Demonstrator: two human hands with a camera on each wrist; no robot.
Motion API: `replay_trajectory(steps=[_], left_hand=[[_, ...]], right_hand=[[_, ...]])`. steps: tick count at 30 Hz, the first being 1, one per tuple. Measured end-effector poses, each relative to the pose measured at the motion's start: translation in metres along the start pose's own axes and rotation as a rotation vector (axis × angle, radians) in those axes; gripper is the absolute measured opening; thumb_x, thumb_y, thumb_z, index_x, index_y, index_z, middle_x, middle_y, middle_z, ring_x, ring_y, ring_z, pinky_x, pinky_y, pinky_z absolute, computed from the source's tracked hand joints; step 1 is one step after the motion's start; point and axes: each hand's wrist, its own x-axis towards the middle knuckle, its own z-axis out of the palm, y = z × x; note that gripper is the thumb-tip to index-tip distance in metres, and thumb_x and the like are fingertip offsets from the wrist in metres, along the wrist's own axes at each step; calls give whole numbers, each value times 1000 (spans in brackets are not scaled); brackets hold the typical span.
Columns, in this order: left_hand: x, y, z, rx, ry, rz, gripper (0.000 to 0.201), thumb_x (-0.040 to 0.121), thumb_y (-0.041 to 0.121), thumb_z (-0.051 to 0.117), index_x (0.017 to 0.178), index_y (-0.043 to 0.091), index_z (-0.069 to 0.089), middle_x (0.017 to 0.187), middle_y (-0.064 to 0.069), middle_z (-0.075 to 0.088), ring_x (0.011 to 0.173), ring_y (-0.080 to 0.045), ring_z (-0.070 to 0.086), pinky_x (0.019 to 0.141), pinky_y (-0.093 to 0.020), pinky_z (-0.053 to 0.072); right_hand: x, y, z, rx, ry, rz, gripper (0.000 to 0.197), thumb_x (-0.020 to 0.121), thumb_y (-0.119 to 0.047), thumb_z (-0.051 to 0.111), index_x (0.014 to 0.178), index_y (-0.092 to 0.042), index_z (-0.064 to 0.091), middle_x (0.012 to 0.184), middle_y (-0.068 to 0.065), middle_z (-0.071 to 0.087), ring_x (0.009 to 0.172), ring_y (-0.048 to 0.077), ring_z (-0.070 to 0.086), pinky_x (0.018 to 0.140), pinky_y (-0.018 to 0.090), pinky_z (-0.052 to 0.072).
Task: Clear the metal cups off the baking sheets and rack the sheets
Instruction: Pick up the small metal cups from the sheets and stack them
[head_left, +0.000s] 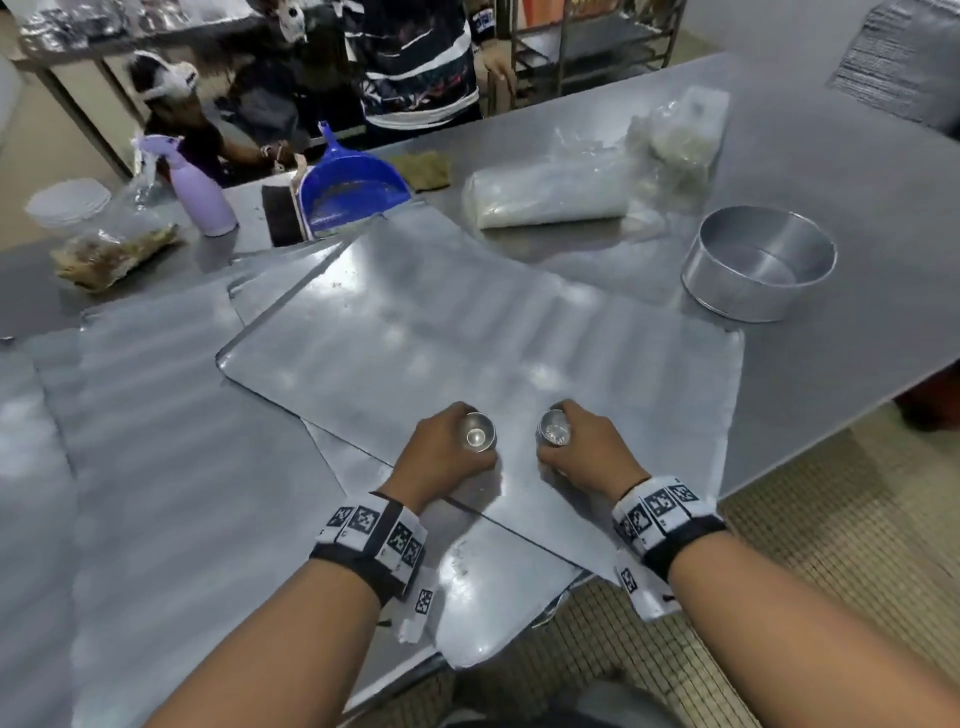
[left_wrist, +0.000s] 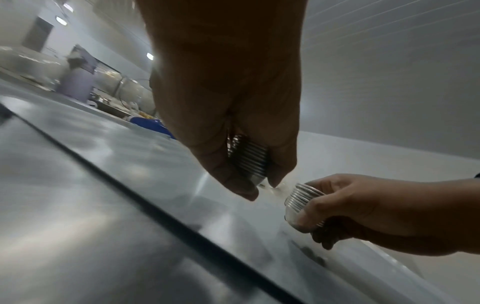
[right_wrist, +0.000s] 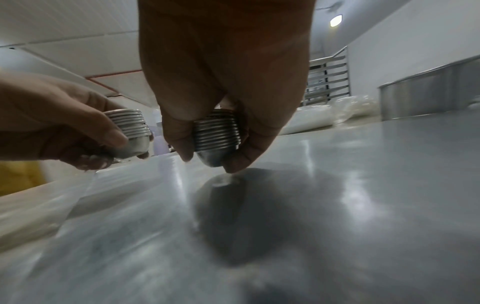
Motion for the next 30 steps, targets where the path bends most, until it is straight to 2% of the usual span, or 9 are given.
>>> replay_trajectory(steps=[3, 6, 10, 17, 19, 22, 24, 27, 30], left_hand=[[9, 26, 25, 20, -58, 53, 44, 71, 26, 82, 112, 22, 65, 98, 3, 74, 87, -16, 69, 71, -26, 55], [18, 57, 57, 29, -111, 95, 43, 71, 26, 81, 110, 22, 65, 94, 1, 74, 82, -19, 72, 73, -40, 62], [30, 104, 103, 83, -139, 155, 43, 74, 29, 83, 112, 20, 65, 96, 5, 71, 86, -17, 68, 72, -27, 51], [41, 189, 195, 70, -148, 211, 43, 74, 27, 85, 111, 20, 64, 97, 2, 73, 88, -19, 68, 70, -25, 48], [43, 214, 219, 68, -143, 212, 42, 74, 28, 84, 110, 20, 64, 96, 2, 73, 87, -18, 68, 71, -26, 50], [45, 246, 250, 55, -138, 202, 38, 75, 30, 85, 105, 21, 63, 94, 2, 72, 82, -16, 67, 68, -23, 49], [45, 264, 267, 38, -120, 199, 36, 75, 29, 85, 102, 24, 61, 90, 6, 70, 79, -11, 65, 64, -17, 43], [48, 284, 290, 40, -90, 186, 37, 75, 30, 85, 104, 24, 62, 90, 7, 68, 80, -11, 63, 66, -20, 42], [57, 294, 309, 66, -82, 168, 34, 74, 29, 83, 100, 25, 61, 90, 7, 68, 81, -13, 64, 68, -22, 44]], right_hand=[[-10, 22, -23, 45, 68, 34, 47, 72, -32, 78, 113, -29, 55, 99, 1, 67, 86, 22, 64, 76, 30, 51], [-22, 51, -51, 103, 137, 66, 46, 72, -32, 77, 112, -29, 56, 99, 2, 69, 86, 23, 65, 80, 34, 54], [-35, 97, -92, 93, 162, 107, 49, 75, -35, 77, 119, -30, 56, 100, -1, 67, 88, 21, 64, 80, 30, 52], [-50, 188, -181, 80, 160, 66, 50, 76, -33, 78, 119, -25, 56, 104, 1, 68, 91, 20, 64, 78, 30, 50], [-55, 213, -207, 72, 161, 68, 48, 79, -32, 77, 120, -25, 55, 102, -1, 65, 88, 17, 62, 71, 23, 46], [-59, 245, -240, 68, 132, 56, 42, 83, -29, 75, 118, -26, 52, 97, -2, 62, 75, 5, 57, 51, 9, 40], [-57, 262, -258, 58, 130, 54, 41, 82, -33, 75, 115, -30, 51, 99, -1, 64, 78, 10, 60, 58, 12, 47], [-52, 280, -277, 55, 126, 79, 45, 80, -36, 76, 118, -30, 52, 104, -1, 65, 88, 18, 63, 76, 32, 55], [-42, 294, -289, 47, 123, 82, 47, 80, -35, 76, 121, -28, 53, 104, -1, 64, 88, 19, 63, 76, 32, 55]])
